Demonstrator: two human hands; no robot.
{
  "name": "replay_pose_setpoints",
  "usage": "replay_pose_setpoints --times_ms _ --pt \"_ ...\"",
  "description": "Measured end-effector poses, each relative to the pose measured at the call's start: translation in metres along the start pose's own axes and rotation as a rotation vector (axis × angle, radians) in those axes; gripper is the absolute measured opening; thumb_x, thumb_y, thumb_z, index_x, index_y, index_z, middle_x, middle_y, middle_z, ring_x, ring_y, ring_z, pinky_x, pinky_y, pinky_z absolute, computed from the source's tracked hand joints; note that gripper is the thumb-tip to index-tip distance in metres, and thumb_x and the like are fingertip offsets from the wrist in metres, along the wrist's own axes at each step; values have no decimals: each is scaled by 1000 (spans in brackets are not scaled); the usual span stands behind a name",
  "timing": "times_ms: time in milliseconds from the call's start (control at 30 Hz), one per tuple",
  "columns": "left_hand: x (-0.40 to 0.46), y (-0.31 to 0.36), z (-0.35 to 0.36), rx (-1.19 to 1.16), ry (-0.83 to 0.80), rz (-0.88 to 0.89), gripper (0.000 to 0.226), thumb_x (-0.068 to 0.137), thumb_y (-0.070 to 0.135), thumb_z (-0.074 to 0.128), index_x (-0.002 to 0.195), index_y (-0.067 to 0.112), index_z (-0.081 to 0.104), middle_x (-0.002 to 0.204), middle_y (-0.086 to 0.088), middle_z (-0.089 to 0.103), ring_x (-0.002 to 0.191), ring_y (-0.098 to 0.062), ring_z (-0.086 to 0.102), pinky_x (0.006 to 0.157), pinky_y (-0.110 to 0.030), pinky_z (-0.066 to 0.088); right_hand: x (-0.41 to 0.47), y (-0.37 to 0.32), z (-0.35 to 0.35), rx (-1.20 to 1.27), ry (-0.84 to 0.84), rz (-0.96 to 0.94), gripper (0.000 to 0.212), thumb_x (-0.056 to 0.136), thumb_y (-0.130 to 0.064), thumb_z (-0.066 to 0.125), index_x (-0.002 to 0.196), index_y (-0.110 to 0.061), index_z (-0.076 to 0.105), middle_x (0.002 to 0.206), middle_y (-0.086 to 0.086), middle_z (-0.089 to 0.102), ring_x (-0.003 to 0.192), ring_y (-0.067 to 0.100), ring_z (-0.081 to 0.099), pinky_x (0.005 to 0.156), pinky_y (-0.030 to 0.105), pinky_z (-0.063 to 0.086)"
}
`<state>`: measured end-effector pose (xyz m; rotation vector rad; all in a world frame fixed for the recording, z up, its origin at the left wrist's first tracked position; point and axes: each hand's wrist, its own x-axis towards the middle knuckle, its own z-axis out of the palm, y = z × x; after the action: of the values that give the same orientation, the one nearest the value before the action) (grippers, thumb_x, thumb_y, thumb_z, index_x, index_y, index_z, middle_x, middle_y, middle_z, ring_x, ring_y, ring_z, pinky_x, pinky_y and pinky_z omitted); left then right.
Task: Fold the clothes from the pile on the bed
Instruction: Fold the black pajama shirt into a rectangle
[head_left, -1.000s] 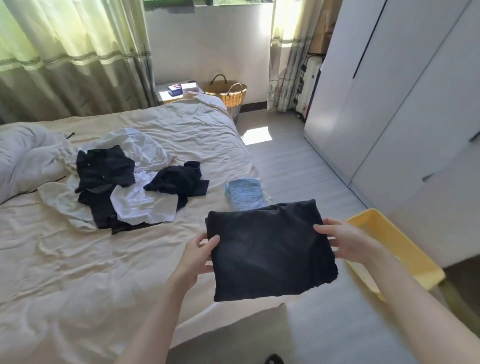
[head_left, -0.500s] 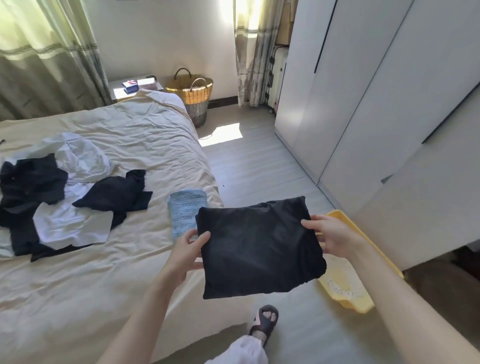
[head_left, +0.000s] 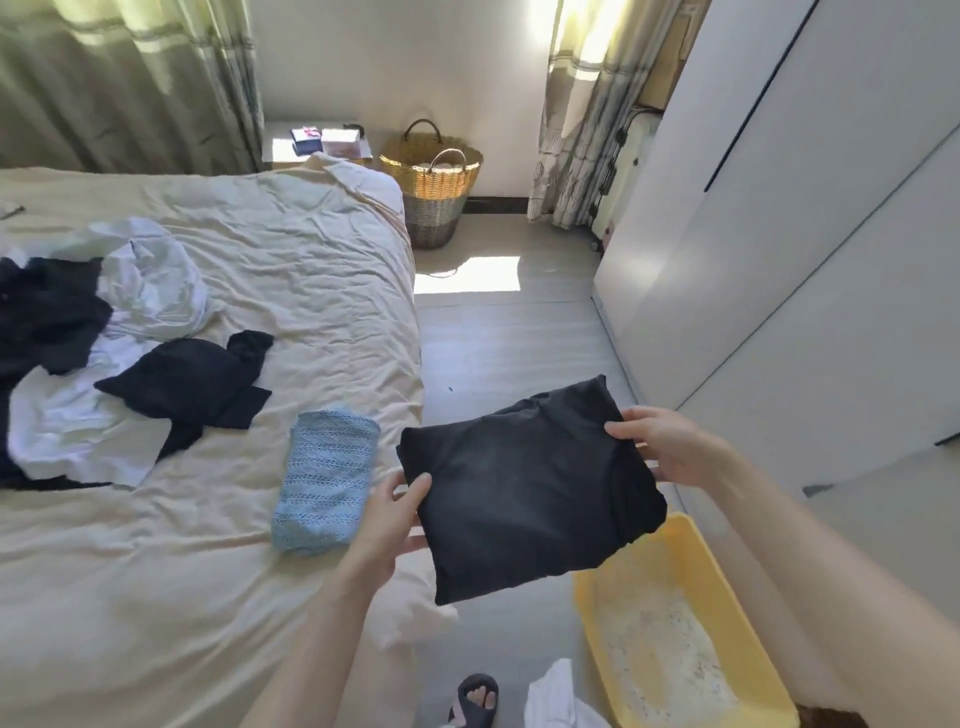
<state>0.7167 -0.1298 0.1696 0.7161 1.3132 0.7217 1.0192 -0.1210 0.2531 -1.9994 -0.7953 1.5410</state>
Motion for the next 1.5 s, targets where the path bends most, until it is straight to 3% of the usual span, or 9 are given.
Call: replay_pose_setpoints --times_ms 400,667,900,1000,1100,1233,1300,1433,1500 --pt "99 43 19 -321 409 21 12 96 24 52 105 17 52 96 -4 61 77 -16 63 48 -24 51 178 -154 43 -334 -247 -99 23 93 -16 58 116 -11 60 113 8 64 102 29 60 84 39 50" --pt "200 54 -11 -557 645 20 10 96 23 50 105 20 47 102 -6 55 88 -19 61 49 -24 52 304 -250 148 -618 -370 -236 22 93 -15 58 114 -10 60 112 7 63 102 24 59 79 34 48" --pt "314 59 -59 -691 812 -6 15 95 27 49 107 19 45 94 2 56 85 -13 60 52 -26 54 429 -314 268 -764 -412 -345 17 90 -14 62 107 -16 59 95 1 64 83 15 61 74 31 47" --pt "354 62 -78 -658 891 -42 18 95 31 50 105 18 45 97 -2 57 90 -19 61 73 -41 58 474 -324 316 -838 -448 -372 6 90 -15 62 91 -21 63 87 -3 65 81 13 61 70 30 48" --pt "382 55 -89 -624 960 -96 19 95 31 50 105 15 44 102 -6 57 101 -30 58 89 -50 50 511 -324 354 -893 -468 -398 7 89 -16 64 95 -21 63 87 -7 63 78 10 60 75 32 47" --pt "407 37 -103 -582 984 -211 20 96 15 46 113 5 45 113 -12 55 106 -28 54 95 -38 44 548 -303 391 -977 -417 -469 12 89 -17 61 101 -17 62 98 2 63 85 19 58 75 31 45" --pt "413 31 -110 -607 926 -239 29 96 8 42 125 3 42 120 -13 54 117 -31 51 102 -43 41 555 -288 398 -1064 -306 -564 23 91 -22 57 112 -14 60 109 6 61 95 24 58 82 34 46" --pt "399 32 -116 -334 914 -207 51 97 19 44 145 14 28 135 -4 45 130 -21 42 96 -22 31 542 -261 389 -1222 -306 -729 43 94 -29 51 134 -15 46 134 11 49 122 30 47 103 46 37" --pt "382 40 -119 -120 906 -143 55 96 25 47 146 16 26 142 -2 39 136 -19 34 100 -25 29 522 -253 381 -1284 -396 -804 48 94 -32 50 140 -17 41 140 8 45 127 29 42 106 47 34"
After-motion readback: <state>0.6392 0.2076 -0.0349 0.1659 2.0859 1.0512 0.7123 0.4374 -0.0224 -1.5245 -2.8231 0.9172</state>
